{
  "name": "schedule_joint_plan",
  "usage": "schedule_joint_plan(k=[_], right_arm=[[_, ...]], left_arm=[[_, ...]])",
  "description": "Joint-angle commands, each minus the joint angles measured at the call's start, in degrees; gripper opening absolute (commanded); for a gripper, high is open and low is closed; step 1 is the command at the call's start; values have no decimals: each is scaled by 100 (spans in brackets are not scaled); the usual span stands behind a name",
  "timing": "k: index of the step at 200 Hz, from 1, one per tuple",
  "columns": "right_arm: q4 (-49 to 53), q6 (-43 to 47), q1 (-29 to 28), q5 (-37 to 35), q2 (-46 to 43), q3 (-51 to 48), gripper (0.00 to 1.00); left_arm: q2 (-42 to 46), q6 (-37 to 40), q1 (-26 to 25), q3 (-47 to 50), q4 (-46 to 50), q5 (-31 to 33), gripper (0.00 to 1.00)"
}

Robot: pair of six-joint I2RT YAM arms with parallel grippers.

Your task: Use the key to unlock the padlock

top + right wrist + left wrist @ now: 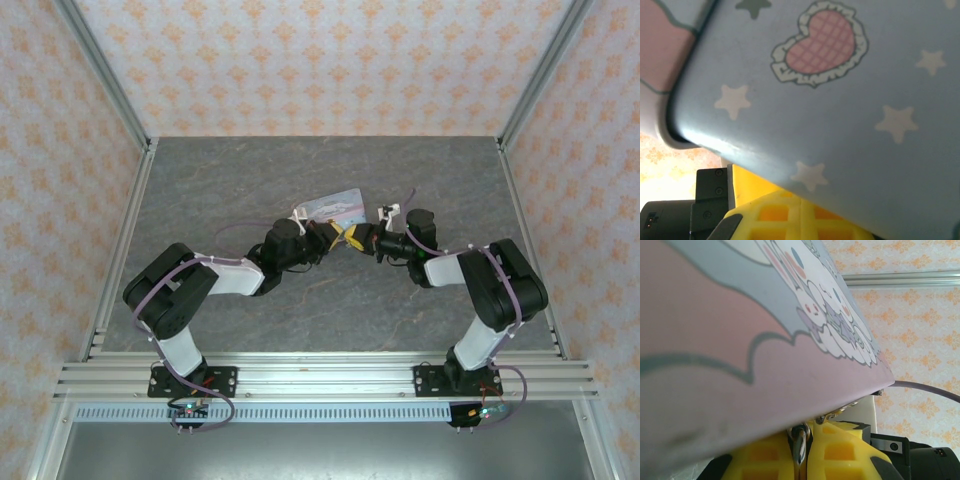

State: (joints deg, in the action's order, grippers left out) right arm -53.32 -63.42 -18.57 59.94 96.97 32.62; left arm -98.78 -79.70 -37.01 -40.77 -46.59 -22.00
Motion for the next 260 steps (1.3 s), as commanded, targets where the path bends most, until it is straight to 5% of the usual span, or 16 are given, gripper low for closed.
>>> schedule_joint_plan(k=[1,85,155,189,260], right_arm=[[46,268,37,-488,105,328,0],[-31,110,70,-620,358,418,0],[-21,-57,64,-887,195,227,0],[-126,-258,68,-923,120,260,0],[24,-266,69,-954,66,388,0]], left_arm=[[193,8,-456,-133,-860,-1284,0],[298,219,-471,-225,-397,-1271,0],[226,-298,-473,15,-373,-573,0],[104,-817,-472,66,-1050,-591,0],[246,-751,-473,-4,-745,-560,0]])
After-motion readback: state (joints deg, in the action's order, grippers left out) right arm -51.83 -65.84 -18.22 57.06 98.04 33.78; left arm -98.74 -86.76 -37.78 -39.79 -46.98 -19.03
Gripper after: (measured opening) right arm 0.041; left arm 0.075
